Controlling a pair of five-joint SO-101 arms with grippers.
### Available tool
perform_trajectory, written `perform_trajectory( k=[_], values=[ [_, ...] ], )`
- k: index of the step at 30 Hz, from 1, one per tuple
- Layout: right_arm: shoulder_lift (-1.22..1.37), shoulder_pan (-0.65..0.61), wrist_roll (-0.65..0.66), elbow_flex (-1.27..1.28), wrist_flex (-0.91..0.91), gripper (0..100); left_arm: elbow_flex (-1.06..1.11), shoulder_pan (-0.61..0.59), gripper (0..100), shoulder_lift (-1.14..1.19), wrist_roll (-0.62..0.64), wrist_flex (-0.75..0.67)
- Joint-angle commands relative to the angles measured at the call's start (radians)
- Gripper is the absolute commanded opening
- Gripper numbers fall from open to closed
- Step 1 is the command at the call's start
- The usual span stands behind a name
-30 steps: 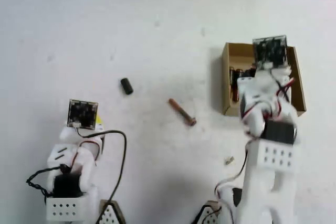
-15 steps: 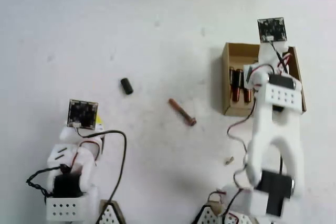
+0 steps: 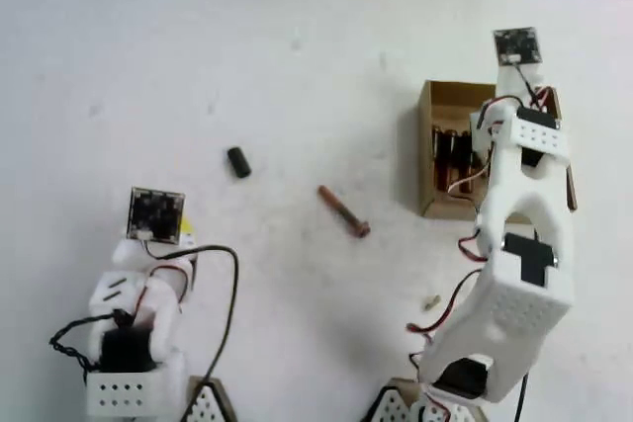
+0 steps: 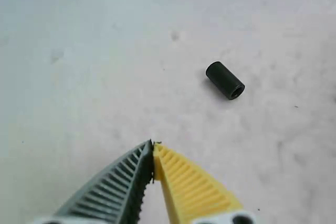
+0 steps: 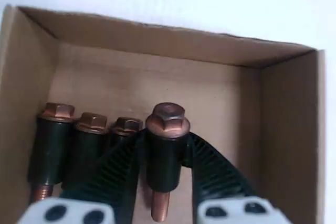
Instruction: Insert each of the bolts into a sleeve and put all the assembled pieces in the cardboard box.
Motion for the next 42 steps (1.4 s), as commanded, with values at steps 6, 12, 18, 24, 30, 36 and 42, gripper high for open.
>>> perform_trajectory(
  k=[6,12,18,24,30,36,42],
  values=[
    [0.013,0.002,0.055,-0.064,-0.001,1.8,-0.002,0.015,2,-0.010,-0.006,0.002],
    [0.019,-0.016,0.060,-0.061,0.021,1.9,-0.002,0.015,2,-0.010,-0.006,0.002],
    [0.012,-0.076,0.060,-0.064,0.093,9.8,-0.002,0.012,2,-0.010,-0.008,0.002],
    [0.010,-0.102,0.060,-0.064,0.099,15.9,-0.002,0.010,2,-0.010,-0.009,0.002],
    [-0.030,-0.102,0.060,-0.066,0.127,15.9,-0.002,0.010,2,-0.010,-0.011,0.002],
    [-0.200,-0.101,0.060,-0.063,0.205,15.9,-0.002,0.010,2,-0.010,-0.011,0.002],
    [-0.317,-0.107,0.060,-0.060,0.282,15.9,-0.002,0.010,2,-0.008,-0.011,0.003]
  ],
)
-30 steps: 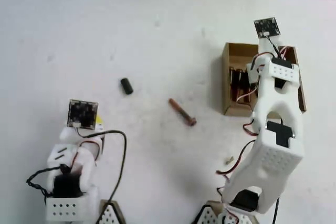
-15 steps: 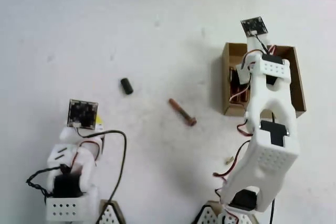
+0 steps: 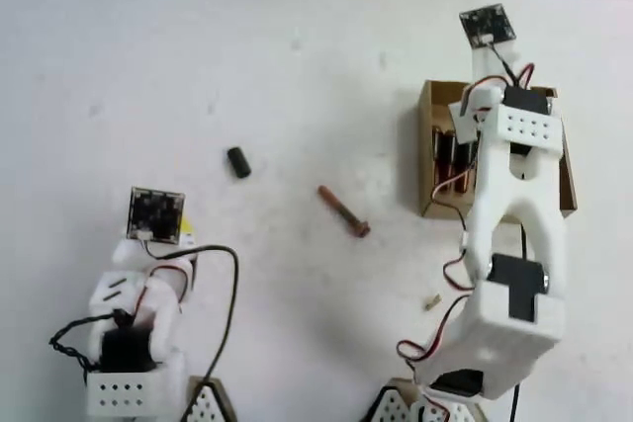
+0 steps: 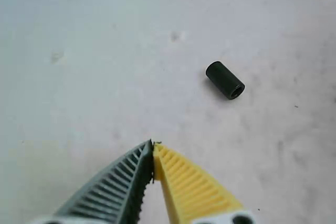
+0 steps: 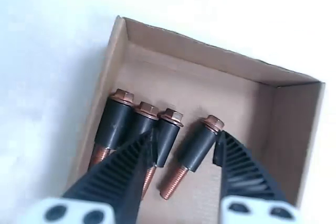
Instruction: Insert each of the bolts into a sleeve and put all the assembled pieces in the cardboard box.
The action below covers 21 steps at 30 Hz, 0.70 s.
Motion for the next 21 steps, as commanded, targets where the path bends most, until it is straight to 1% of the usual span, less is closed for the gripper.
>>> perform_trajectory(
  k=[1,7,14,16,21],
  values=[
    [-0.111,-0.028,0.012,-0.035,0.045,15.9,-0.002,0.010,2,-0.008,-0.011,0.003],
    [-0.209,-0.133,0.011,-0.035,0.176,15.9,-0.002,0.008,2,-0.008,-0.012,0.003],
    [-0.309,-0.328,0.003,-0.035,0.320,15.9,-0.002,0.007,2,-0.008,-0.012,0.026],
    [-0.314,-0.387,0.003,-0.034,0.351,15.9,-0.002,-0.018,2,-0.008,-0.012,0.040],
    [-0.312,-0.507,0.003,-0.034,0.380,15.9,-0.003,-0.130,2,-0.010,-0.008,0.037]
  ],
)
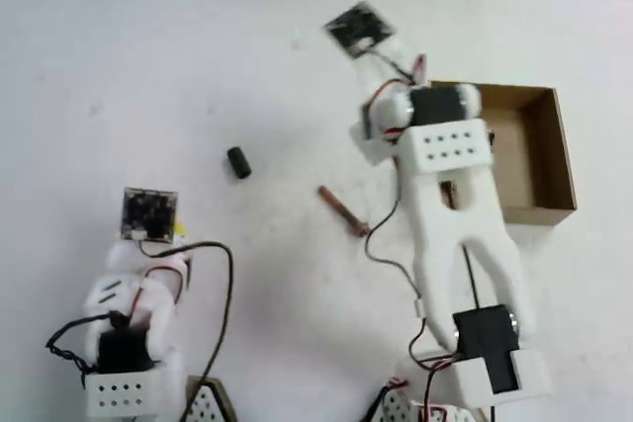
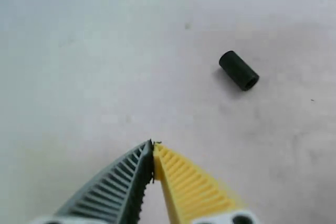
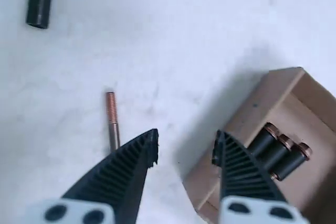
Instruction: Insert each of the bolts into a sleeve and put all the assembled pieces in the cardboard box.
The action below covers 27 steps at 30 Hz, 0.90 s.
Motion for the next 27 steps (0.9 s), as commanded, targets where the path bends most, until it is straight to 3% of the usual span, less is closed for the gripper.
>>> perform_trajectory(
  k=[1,10,14,27],
  values=[
    [-0.047,-0.077,0.002,-0.034,0.008,15.9,-0.003,-0.071,2,-0.010,-0.008,0.002],
    [-0.044,-0.251,0.000,-0.035,0.005,15.9,-0.005,-0.157,2,-0.010,-0.012,0.000],
    [-0.018,-0.309,-0.103,-0.061,-0.012,15.9,-0.005,-0.163,2,-0.010,-0.012,0.000],
    [0.314,-0.401,-0.132,-0.325,-0.013,15.9,-0.015,-0.294,2,-0.010,-0.008,0.000]
  ],
)
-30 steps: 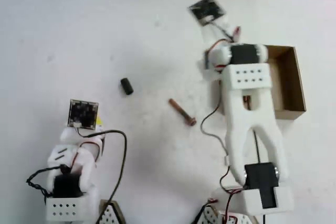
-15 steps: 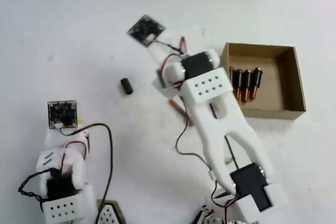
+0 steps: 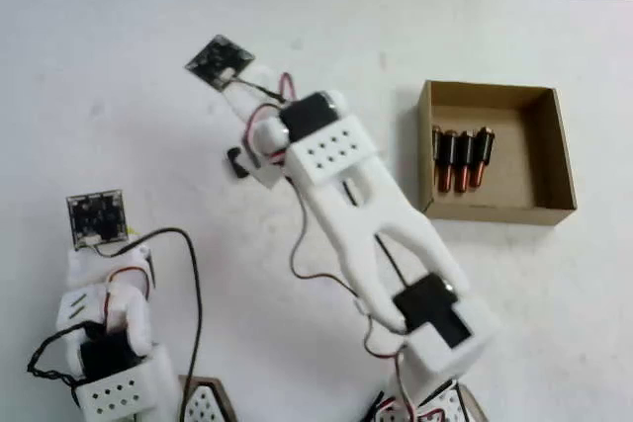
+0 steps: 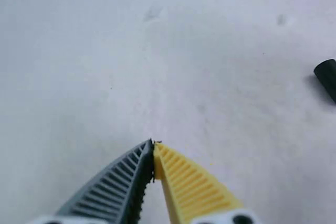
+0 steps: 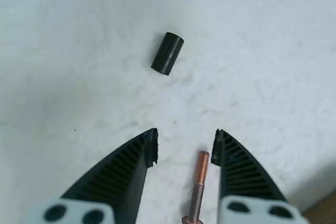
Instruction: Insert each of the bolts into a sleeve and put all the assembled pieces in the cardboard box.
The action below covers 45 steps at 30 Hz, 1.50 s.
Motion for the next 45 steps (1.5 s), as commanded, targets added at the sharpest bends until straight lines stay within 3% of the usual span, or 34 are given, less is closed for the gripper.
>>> perform_trajectory(
  k=[1,9,27,45],
  values=[
    [0.059,-0.036,-0.008,-0.120,-0.015,15.9,-0.015,-0.035,2,-0.010,-0.008,0.000],
    [0.298,-0.061,-0.068,-0.374,0.038,15.9,-0.015,-0.059,2,-0.010,-0.008,0.000],
    [0.754,-0.077,-0.072,-0.991,0.263,15.9,-0.015,-0.058,2,-0.010,-0.008,0.000],
    [0.920,-0.074,-0.129,-1.077,0.249,15.9,-0.012,-0.051,2,-0.010,-0.008,0.000]
  ],
)
